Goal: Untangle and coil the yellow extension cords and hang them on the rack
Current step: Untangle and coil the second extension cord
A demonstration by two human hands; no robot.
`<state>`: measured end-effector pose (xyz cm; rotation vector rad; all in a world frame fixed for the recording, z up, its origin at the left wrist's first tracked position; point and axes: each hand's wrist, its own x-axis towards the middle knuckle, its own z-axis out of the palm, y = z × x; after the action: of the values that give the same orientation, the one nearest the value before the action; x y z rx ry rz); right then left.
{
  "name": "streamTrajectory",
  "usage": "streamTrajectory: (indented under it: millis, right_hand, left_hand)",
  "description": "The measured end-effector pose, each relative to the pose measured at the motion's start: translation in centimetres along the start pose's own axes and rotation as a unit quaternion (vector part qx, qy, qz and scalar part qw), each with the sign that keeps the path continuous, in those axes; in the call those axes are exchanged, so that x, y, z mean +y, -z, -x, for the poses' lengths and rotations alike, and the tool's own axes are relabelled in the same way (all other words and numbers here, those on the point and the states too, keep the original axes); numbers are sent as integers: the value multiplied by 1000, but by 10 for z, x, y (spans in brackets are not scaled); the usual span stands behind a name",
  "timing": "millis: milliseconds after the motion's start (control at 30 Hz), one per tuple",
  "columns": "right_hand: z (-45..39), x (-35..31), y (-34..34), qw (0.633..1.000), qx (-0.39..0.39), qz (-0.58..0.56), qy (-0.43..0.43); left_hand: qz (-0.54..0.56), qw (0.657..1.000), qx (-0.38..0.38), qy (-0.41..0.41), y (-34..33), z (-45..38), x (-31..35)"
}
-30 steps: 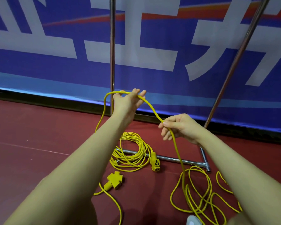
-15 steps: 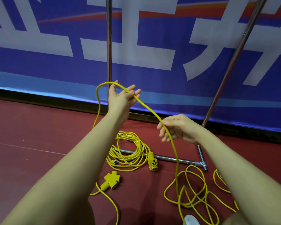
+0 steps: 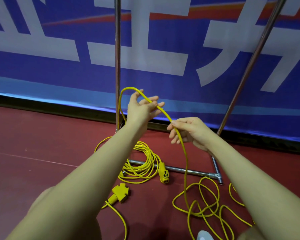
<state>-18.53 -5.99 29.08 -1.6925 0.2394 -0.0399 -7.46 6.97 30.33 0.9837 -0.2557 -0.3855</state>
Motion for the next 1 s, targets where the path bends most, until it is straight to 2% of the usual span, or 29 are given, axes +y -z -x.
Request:
streamTrajectory:
  millis: [133, 233, 367, 433, 533, 733, 933, 1000]
  right_hand:
    - [3, 5, 7, 997, -43, 41, -41]
    - [3, 10, 13, 998, -22, 48, -45]
    - [1, 11, 14, 997, 19, 74, -25]
    - [-1, 10, 11, 997, 25, 73, -12]
    - [-2, 5, 1, 998, 12, 59, 2]
    - [3, 0, -1, 999, -34, 17, -29]
    - [3, 5, 7, 994, -59, 72, -65]
    - [3, 6, 9, 992, -59, 90, -68]
  left_hand:
    - [58, 996, 56, -38, 18, -11, 17]
    - [62, 995, 77, -18, 28, -13, 17]
    - [88, 994, 35, 45, 21, -8, 7]
    - [54, 996, -3, 65, 10, 2, -2]
    - [6, 998, -35, 54, -1, 13, -13]
    - [46, 999, 29, -7, 6, -2, -1]
    - [69, 993, 97, -26, 18, -8, 0]
    - [87, 992, 93, -17, 19, -10, -4]
